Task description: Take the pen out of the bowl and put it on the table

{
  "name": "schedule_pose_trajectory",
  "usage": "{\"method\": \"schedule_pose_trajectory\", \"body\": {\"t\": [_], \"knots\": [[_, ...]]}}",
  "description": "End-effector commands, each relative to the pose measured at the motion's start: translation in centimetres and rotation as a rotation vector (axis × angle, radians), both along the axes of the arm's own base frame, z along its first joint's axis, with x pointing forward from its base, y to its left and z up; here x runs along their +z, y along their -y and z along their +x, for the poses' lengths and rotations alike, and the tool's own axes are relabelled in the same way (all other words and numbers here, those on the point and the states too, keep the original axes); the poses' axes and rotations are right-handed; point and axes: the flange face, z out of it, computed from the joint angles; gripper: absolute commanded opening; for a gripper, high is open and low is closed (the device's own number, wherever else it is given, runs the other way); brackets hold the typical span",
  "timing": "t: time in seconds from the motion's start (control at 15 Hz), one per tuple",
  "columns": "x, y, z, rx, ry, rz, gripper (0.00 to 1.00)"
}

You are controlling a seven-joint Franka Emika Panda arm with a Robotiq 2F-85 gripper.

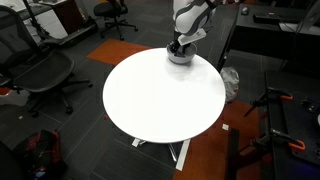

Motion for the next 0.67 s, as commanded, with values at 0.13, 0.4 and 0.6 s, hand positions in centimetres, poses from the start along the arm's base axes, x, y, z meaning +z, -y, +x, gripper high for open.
{"method": "schedule_pose_trajectory", "body": {"t": [0.13, 0.4, 0.6], "knots": [[0.3, 0.3, 0.8, -0.028, 0.003, 0.012, 0.12], [1.0, 0.3, 0.7, -0.032, 0.002, 0.010, 0.05], [3.0, 0.2, 0.3, -0.035, 0.002, 0.009, 0.05]]}}
